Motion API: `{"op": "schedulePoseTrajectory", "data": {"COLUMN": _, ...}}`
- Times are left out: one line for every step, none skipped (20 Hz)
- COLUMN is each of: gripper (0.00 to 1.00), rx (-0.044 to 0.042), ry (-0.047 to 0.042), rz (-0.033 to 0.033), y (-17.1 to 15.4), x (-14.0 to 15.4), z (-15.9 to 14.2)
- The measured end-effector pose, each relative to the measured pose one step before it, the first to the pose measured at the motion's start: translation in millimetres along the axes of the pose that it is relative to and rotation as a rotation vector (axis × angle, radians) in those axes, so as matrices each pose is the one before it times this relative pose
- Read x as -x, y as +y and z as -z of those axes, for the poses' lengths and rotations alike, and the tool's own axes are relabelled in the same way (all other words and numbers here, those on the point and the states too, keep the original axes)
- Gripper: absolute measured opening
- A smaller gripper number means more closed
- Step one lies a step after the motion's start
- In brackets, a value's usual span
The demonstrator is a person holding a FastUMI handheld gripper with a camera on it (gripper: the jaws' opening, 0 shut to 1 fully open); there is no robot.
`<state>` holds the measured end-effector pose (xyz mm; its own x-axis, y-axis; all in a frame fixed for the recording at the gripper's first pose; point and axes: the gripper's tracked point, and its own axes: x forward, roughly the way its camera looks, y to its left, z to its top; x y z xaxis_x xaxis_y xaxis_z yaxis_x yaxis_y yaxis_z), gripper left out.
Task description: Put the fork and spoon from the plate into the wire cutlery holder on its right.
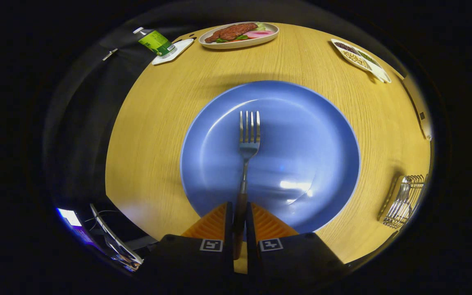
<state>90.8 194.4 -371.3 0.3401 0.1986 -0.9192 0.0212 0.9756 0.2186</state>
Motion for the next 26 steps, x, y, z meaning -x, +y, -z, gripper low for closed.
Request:
{"op": "schedulePoseTrajectory", "data": {"gripper": 0.14, "rx": 0.01626, "ry": 0.00164, "rz": -0.03454, "y": 5.37, "x": 11.23, "z": -2.04}}
{"op": "schedulePoseTrajectory", "data": {"gripper": 0.1, "rx": 0.02802, "ry": -0.00177, "rz": -0.01641, "y": -0.45, "x": -5.46, "z": 2.16}}
{"op": "schedulePoseTrajectory", "data": {"gripper": 0.1, "rx": 0.02685, "ry": 0.00032, "rz": -0.00291, "y": -3.05, "x": -0.04, "z": 1.21}}
{"op": "schedulePoseTrajectory", "data": {"gripper": 0.08, "rx": -0.00067, "ry": -0.00799, "rz": -0.00934, "y": -1.85, "x": 3.15, "z": 0.6}}
{"op": "schedulePoseTrajectory", "data": {"gripper": 0.06, "rx": -0.00636, "ry": 0.0084, "rz": -0.02364, "y": 2.57, "x": 2.47, "z": 2.21}}
{"op": "schedulePoseTrajectory", "data": {"gripper": 0.06, "rx": 0.00401, "ry": 0.00148, "rz": -0.01395, "y": 1.07, "x": 2.88, "z": 0.67}}
{"op": "schedulePoseTrajectory", "data": {"gripper": 0.07, "rx": 0.01697, "ry": -0.00914, "rz": 0.00383, "y": -2.97, "x": 6.75, "z": -1.04}}
{"op": "schedulePoseTrajectory", "data": {"gripper": 0.07, "rx": 0.01254, "ry": -0.01351, "rz": 0.00888, "y": -2.85, "x": 8.24, "z": -1.89}}
{"op": "schedulePoseTrajectory", "data": {"gripper": 0.07, "rx": 0.01266, "ry": -0.01225, "rz": -0.0027, "y": -1.8, "x": 10.29, "z": -1.13}}
{"op": "schedulePoseTrajectory", "data": {"gripper": 0.07, "rx": -0.00063, "ry": -0.00851, "rz": -0.0058, "y": -2.21, "x": 13.24, "z": 0.94}}
{"op": "schedulePoseTrajectory", "data": {"gripper": 0.07, "rx": -0.00575, "ry": 0.00438, "rz": -0.01131, "y": -2.07, "x": 12.8, "z": 3.36}}
{"op": "schedulePoseTrajectory", "data": {"gripper": 0.06, "rx": -0.00688, "ry": -0.00446, "rz": -0.01173, "y": -1.78, "x": 15.07, "z": 1.45}}
{"op": "schedulePoseTrajectory", "data": {"gripper": 0.06, "rx": -0.00053, "ry": -0.00362, "rz": -0.00771, "y": -4.34, "x": 16.81, "z": 2.48}}
{"op": "schedulePoseTrajectory", "data": {"gripper": 0.07, "rx": 0.00174, "ry": -0.00543, "rz": -0.00056, "y": -5.4, "x": 16.23, "z": 3.43}}
{"op": "schedulePoseTrajectory", "data": {"gripper": 0.06, "rx": 0.00369, "ry": -0.00394, "rz": 0.00567, "y": -7.64, "x": 16.01, "z": 4.06}}
{"op": "schedulePoseTrajectory", "data": {"gripper": 0.06, "rx": -0.00176, "ry": -0.00237, "rz": 0.00508, "y": -7.33, "x": 15.14, "z": 4.41}}
{"op": "schedulePoseTrajectory", "data": {"gripper": 0.06, "rx": -0.00645, "ry": -0.00193, "rz": 0.00333, "y": -6.25, "x": 14.45, "z": 4.47}}
{"op": "schedulePoseTrajectory", "data": {"gripper": 0.06, "rx": 0.00408, "ry": 0.00605, "rz": 0.0048, "y": -5.74, "x": 15.34, "z": 6.42}}
{"op": "schedulePoseTrajectory", "data": {"gripper": 0.06, "rx": 0.0138, "ry": 0.00606, "rz": 0.01546, "y": -8.03, "x": 15.43, "z": 5.42}}
{"op": "schedulePoseTrajectory", "data": {"gripper": 0.06, "rx": 0.01054, "ry": 0.00087, "rz": 0.01782, "y": -9.26, "x": 14.84, "z": 3.79}}
{"op": "schedulePoseTrajectory", "data": {"gripper": 0.06, "rx": 0.0002, "ry": 0.00137, "rz": 0.01442, "y": -8.59, "x": 13.54, "z": 2.79}}
{"op": "schedulePoseTrajectory", "data": {"gripper": 0.06, "rx": -0.00927, "ry": 0.00629, "rz": 0.00667, "y": -7.42, "x": 13.33, "z": 3.75}}
{"op": "schedulePoseTrajectory", "data": {"gripper": 0.06, "rx": -0.01157, "ry": 0.01195, "rz": 0.00436, "y": -7.76, "x": 12.01, "z": 3.24}}
{"op": "schedulePoseTrajectory", "data": {"gripper": 0.06, "rx": -0.00393, "ry": 0.01737, "rz": 0.01104, "y": -9.65, "x": 11.33, "z": 3.43}}
{"op": "schedulePoseTrajectory", "data": {"gripper": 0.06, "rx": 0.0098, "ry": 0.02281, "rz": 0.01995, "y": -12.32, "x": 9.76, "z": 3.5}}
{"op": "schedulePoseTrajectory", "data": {"gripper": 0.06, "rx": 0.01633, "ry": 0.02514, "rz": 0.02736, "y": -14.3, "x": 6.72, "z": 3.42}}
